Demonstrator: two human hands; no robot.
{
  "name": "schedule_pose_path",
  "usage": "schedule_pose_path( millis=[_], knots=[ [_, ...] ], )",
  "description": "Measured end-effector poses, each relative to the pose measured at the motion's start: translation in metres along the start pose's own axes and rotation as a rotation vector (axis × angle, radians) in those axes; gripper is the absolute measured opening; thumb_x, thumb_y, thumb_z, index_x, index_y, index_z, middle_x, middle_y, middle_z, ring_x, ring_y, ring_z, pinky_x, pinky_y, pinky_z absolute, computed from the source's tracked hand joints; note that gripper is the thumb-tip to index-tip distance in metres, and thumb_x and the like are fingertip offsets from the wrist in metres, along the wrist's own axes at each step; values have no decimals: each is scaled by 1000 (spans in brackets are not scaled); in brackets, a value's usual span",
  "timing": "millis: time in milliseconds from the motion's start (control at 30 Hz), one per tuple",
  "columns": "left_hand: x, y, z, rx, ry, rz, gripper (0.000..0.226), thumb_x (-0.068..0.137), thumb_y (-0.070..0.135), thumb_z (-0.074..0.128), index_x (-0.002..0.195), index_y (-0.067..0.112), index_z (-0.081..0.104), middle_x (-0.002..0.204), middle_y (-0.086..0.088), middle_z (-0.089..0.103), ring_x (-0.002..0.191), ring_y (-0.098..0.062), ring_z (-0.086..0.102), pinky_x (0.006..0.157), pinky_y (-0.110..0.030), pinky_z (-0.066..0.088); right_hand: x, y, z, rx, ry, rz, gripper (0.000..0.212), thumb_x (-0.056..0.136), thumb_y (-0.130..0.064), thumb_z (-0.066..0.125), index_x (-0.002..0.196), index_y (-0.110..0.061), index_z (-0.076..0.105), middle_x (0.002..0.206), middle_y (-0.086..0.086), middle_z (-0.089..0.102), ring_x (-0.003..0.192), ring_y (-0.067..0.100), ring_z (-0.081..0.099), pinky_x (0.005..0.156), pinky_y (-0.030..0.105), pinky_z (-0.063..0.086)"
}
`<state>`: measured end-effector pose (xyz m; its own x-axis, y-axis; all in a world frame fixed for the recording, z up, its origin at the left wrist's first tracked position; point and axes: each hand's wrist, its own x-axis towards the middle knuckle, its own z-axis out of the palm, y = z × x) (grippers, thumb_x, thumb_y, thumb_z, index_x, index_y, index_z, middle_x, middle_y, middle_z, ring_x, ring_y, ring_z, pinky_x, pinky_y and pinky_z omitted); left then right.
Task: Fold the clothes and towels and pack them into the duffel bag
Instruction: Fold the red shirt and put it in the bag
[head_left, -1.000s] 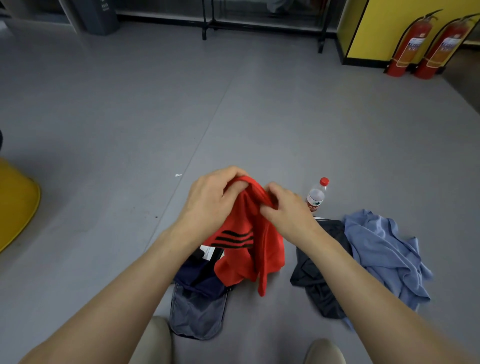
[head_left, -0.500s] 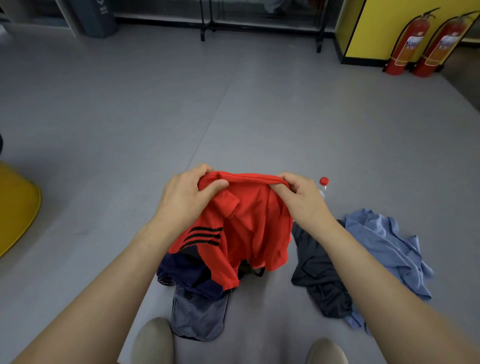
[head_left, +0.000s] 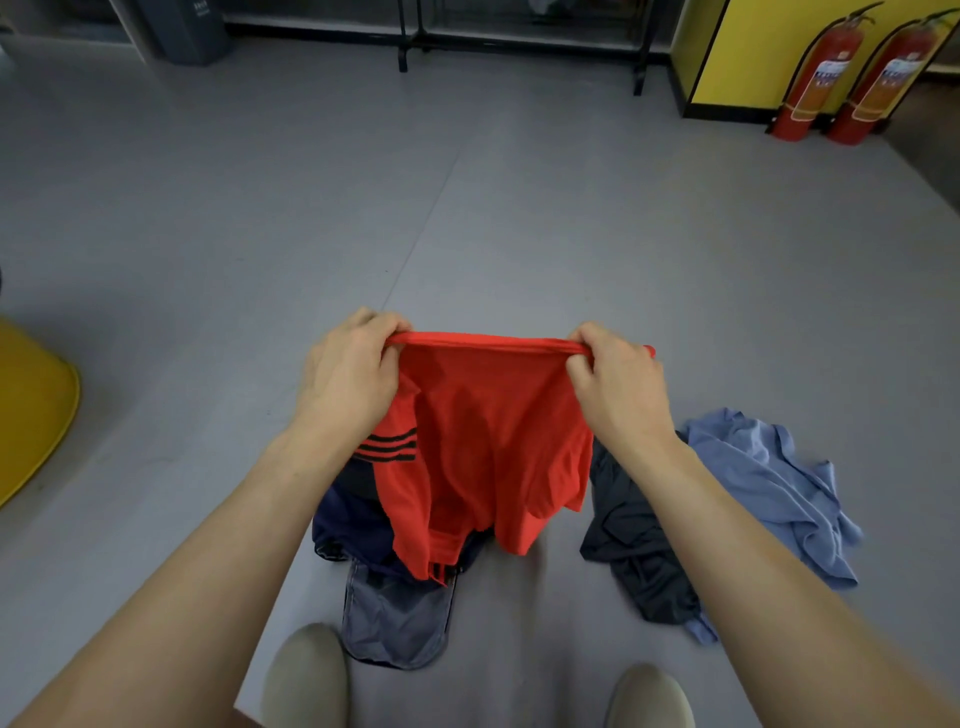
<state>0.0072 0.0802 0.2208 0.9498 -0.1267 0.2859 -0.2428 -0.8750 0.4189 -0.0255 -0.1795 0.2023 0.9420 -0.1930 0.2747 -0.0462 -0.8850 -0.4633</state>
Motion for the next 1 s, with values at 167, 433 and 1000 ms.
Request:
schedule_pose_path(
  millis=[167,433,1000],
  knots=[
    [1,-11,0,65,-3,-103,35,92,6,47,115,25,67,110,-5,65,101,-34,61,81,-41,45,1,11,-10,76,62,77,13,86,-12,49,90,-19,59,80,-5,59,72,19,46,66,32,28],
    [4,-16,-10,-1,144,-184,31,99,13,45,112,27,69,101,-5,74,95,-35,65,81,-42,49,2,25,-12,-28,67,73,28,85,-3,45,101,-17,63,101,10,67,93,36,59,70,35,32],
    [3,-38,-22,-36,232,-214,23,102,26,46,111,22,67,91,-8,71,87,-38,62,77,-42,44,5,47,-19,79,52,172,19,99,-26,52,95,-14,66,85,10,68,89,39,59,73,39,40]
  ],
)
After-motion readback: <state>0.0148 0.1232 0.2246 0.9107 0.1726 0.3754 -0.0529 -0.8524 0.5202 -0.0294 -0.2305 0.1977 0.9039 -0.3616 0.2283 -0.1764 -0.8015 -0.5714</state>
